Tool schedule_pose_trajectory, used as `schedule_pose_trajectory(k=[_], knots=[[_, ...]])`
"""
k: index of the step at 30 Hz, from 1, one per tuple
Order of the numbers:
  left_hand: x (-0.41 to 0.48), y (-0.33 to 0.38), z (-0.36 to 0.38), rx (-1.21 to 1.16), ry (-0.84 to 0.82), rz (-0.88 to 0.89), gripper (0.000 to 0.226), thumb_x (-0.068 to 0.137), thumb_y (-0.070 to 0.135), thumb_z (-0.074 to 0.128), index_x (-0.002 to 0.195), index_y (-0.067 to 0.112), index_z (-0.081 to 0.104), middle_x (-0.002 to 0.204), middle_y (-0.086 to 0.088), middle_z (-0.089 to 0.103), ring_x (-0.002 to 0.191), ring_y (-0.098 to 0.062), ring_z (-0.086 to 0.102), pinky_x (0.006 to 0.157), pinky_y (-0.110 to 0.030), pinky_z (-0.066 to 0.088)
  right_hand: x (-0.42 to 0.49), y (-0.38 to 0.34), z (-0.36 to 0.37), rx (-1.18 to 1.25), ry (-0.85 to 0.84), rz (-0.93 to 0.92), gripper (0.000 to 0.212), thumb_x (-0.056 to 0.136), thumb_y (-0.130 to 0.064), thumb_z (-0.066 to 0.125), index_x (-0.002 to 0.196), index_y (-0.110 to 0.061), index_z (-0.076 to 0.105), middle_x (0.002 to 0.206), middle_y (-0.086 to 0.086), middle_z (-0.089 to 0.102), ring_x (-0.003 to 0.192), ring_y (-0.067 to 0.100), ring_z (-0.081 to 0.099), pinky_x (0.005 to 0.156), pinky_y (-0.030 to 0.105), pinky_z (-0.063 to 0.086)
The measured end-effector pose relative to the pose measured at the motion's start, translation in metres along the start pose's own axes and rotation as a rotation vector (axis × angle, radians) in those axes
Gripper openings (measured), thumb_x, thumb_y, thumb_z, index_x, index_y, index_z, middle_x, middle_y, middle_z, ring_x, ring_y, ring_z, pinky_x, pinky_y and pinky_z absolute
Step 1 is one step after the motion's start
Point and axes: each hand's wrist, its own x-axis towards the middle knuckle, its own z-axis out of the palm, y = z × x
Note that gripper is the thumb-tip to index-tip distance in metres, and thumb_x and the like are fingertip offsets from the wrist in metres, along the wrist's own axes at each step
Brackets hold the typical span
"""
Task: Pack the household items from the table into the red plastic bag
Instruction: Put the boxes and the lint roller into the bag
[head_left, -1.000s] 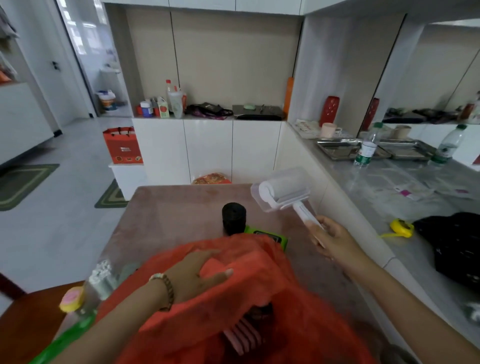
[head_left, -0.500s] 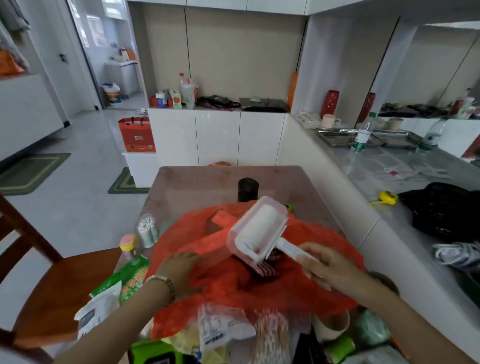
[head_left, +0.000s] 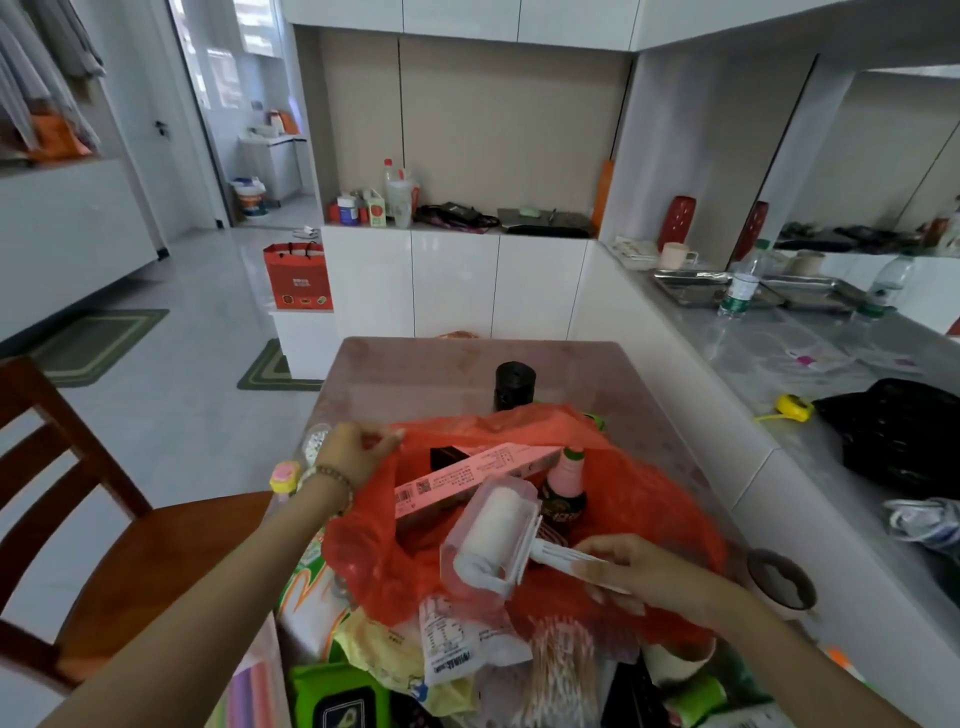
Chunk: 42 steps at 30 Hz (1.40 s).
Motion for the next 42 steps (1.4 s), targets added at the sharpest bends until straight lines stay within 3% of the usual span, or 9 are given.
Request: schedule_pose_trajectory(k=[8, 11, 15, 20, 24, 31, 36, 40, 42], knots=[[0.025, 0.015, -0.01, -0.227, 0.062, 0.003, 0.022, 0.085, 0.015, 0.066, 0.079, -0.005, 0.073, 0.079, -0.007, 0.067, 0.051, 0.015, 0.052, 0.055, -0.003, 0.039, 0.136, -0.018, 0.034, -0.063, 0.418, -0.038, 0.016, 0.095, -0.021, 0.051, 0.083, -0.017, 0.061, 0.068, -0.001, 0.06, 0.055, 0.005, 0.054, 0.06, 0.025, 0.044], [0.03, 0.006, -0.01, -0.25, 0.023, -0.06, 0.021, 0.084, 0.019, 0.066, 0.082, -0.001, 0.074, 0.087, -0.012, 0.072, 0.066, -0.004, 0.058, 0.07, -0.02, 0.045, 0.177, -0.016, 0.059, 0.045, 0.403, 0.007, 0.013, 0.097, -0.021, 0.047, 0.09, -0.017, 0.057, 0.067, -0.004, 0.057, 0.051, 0.005, 0.048, 0.046, 0.015, 0.036], [0.035, -0.009, -0.008, -0.212, -0.023, -0.06, 0.019, 0.084, 0.02, 0.067, 0.084, 0.002, 0.075, 0.088, -0.013, 0.073, 0.073, -0.009, 0.061, 0.073, -0.02, 0.05, 0.185, 0.0, 0.074, 0.157, 0.37, 0.067, 0.021, 0.096, -0.024, 0.052, 0.115, -0.016, 0.053, 0.08, -0.004, 0.064, 0.05, 0.006, 0.051, 0.045, 0.017, 0.039], [0.041, -0.013, 0.002, -0.216, -0.113, -0.037, 0.019, 0.084, 0.018, 0.066, 0.083, 0.001, 0.074, 0.086, -0.013, 0.073, 0.073, -0.011, 0.06, 0.07, -0.022, 0.051, 0.157, 0.0, 0.065, 0.112, 0.31, 0.066, 0.034, 0.096, -0.025, 0.052, 0.127, -0.01, 0.052, 0.119, 0.005, 0.06, 0.096, 0.01, 0.056, 0.068, 0.004, 0.044], [0.055, -0.005, 0.009, -0.164, -0.144, -0.008, 0.026, 0.087, 0.021, 0.063, 0.067, 0.006, 0.071, 0.064, -0.002, 0.068, 0.053, 0.004, 0.054, 0.058, -0.014, 0.046, 0.11, -0.043, 0.032, 0.284, 0.112, -0.057, 0.032, 0.097, -0.041, 0.045, 0.122, -0.024, 0.057, 0.128, -0.004, 0.06, 0.116, 0.01, 0.059, 0.103, 0.026, 0.044], [0.119, 0.041, 0.037, -0.134, -0.182, 0.054, 0.035, 0.091, 0.034, 0.053, 0.086, 0.006, 0.073, 0.078, -0.01, 0.07, 0.07, -0.017, 0.06, 0.073, -0.025, 0.048, 0.076, -0.11, -0.103, 0.554, 0.046, -0.337, 0.04, 0.091, -0.036, 0.053, 0.124, -0.015, 0.061, 0.132, 0.009, 0.06, 0.119, 0.027, 0.06, 0.091, 0.028, 0.053], [0.177, 0.074, 0.115, -0.129, -0.402, 0.023, 0.04, 0.093, 0.038, 0.047, 0.087, 0.002, 0.064, 0.086, -0.016, 0.065, 0.079, -0.022, 0.058, 0.083, -0.039, 0.051, 0.141, -0.058, -0.196, 0.618, 0.423, -0.11, 0.029, 0.094, -0.018, 0.052, 0.122, -0.011, 0.056, 0.135, 0.014, 0.056, 0.11, 0.025, 0.061, 0.097, 0.036, 0.048], [0.212, 0.08, 0.191, 0.207, -0.637, -0.013, 0.05, 0.093, 0.055, 0.033, 0.068, 0.016, 0.051, 0.07, -0.008, 0.05, 0.063, -0.017, 0.045, 0.065, -0.029, 0.038, 0.194, 0.019, -0.22, 0.506, 0.469, 0.263, 0.045, 0.091, -0.032, 0.057, 0.131, -0.012, 0.047, 0.14, 0.01, 0.05, 0.126, 0.029, 0.049, 0.098, 0.037, 0.043], [0.227, 0.071, 0.224, 0.379, -0.728, -0.067, 0.056, 0.089, 0.065, 0.027, 0.083, 0.018, 0.058, 0.084, -0.009, 0.055, 0.076, -0.019, 0.049, 0.077, -0.031, 0.041, 0.216, 0.048, -0.224, 0.466, 0.484, 0.371, 0.051, 0.088, -0.038, 0.061, 0.13, -0.012, 0.047, 0.137, 0.013, 0.051, 0.127, 0.03, 0.048, 0.094, 0.035, 0.042]])
